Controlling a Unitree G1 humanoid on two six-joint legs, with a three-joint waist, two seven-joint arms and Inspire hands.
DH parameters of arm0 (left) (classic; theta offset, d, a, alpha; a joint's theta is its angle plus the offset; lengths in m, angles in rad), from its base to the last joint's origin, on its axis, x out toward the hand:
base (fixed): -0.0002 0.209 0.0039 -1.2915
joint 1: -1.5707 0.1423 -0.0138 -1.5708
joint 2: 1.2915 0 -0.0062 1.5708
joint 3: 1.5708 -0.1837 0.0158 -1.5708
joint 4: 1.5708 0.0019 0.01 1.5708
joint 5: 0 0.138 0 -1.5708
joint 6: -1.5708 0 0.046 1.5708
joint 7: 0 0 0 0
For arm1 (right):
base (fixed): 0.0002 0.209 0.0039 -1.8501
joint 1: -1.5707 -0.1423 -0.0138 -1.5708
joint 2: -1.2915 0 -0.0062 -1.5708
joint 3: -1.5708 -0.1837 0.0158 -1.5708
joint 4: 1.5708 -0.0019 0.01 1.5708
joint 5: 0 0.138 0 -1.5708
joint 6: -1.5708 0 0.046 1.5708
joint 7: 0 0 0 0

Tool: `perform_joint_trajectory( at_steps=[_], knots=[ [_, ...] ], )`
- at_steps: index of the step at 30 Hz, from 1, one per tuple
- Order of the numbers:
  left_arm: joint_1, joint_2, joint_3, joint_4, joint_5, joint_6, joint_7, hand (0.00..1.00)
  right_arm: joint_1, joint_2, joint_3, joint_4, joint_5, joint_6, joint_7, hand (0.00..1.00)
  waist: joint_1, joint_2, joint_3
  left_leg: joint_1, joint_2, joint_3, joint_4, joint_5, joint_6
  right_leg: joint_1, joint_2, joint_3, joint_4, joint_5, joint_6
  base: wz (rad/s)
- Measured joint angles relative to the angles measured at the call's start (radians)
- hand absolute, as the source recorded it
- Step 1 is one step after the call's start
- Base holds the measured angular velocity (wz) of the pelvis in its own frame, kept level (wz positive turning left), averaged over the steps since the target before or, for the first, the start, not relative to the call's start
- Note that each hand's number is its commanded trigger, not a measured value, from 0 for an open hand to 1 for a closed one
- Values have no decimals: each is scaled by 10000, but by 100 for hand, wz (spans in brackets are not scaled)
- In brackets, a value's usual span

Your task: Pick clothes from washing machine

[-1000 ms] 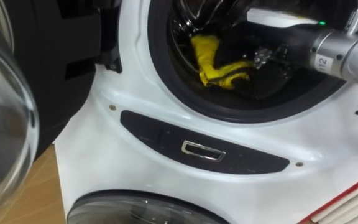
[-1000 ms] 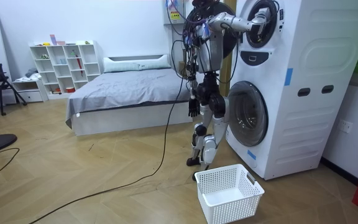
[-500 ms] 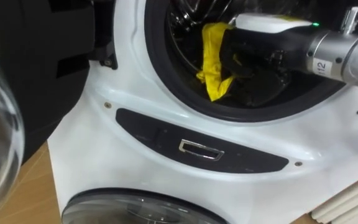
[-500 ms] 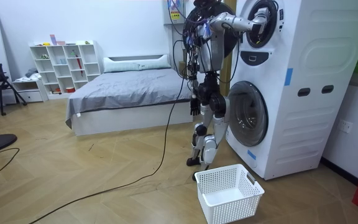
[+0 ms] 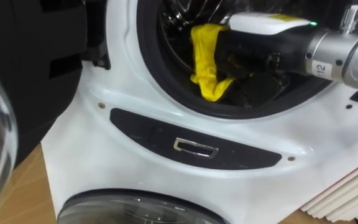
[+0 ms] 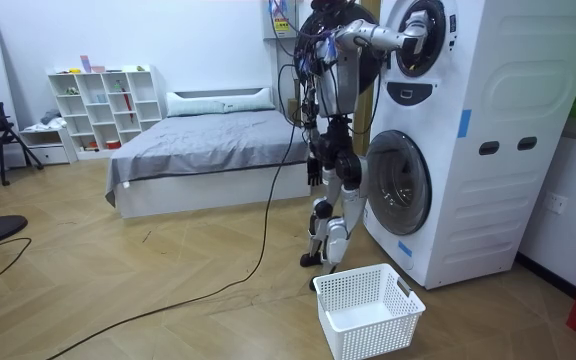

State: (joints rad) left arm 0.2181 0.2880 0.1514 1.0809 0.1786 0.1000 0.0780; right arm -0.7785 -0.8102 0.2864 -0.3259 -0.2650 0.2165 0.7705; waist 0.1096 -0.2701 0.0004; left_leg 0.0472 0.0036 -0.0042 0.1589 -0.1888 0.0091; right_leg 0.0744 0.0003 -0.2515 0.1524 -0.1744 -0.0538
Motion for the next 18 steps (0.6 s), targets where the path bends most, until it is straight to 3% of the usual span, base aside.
perform_joint_trajectory(
  at_steps=[9, 11, 13, 15, 18],
  knots=[
    [161, -33, -63, 5, -112, -369, 247, 0, -32, -269, -187, -239, 1729, -440, -348, 100, -226, 104, 78, -20, 15, 46, 35, 0, 1, -14, -19, 76, 0, 1, 2, -1],
    [224, -74, -58, 2, -114, -443, 255, 0, -28, -269, -468, -905, 1806, -446, -384, 100, -242, 223, 152, -47, 41, 252, 4, -5, 3, -59, -12, 168, 11, 3, 5, -14],
    [287, -105, -43, -3, -130, -449, 265, 0, 49, -278, -704, -1453, 1866, -560, -540, 100, -342, 307, 133, -25, 52, 280, -54, -9, 5, -79, 0, 210, 8, 2, 4, -8],
    [282, -220, -21, -15, -127, -463, 363, 0, 1047, -239, -1594, -2277, 2369, -732, -977, 100, -383, 432, 83, 3, 63, 335, -61, -9, 6, -74, 5, 329, 6, 12, 19, 0],
    [344, -432, -5, -11, -129, -497, 434, 0, 2030, -77, -2205, -2935, 2792, -1001, -1427, 100, -377, 638, 77, 110, 57, 563, -41, -9, 6, -65, -14, 539, 7, 25, 41, -18]
  ],
)
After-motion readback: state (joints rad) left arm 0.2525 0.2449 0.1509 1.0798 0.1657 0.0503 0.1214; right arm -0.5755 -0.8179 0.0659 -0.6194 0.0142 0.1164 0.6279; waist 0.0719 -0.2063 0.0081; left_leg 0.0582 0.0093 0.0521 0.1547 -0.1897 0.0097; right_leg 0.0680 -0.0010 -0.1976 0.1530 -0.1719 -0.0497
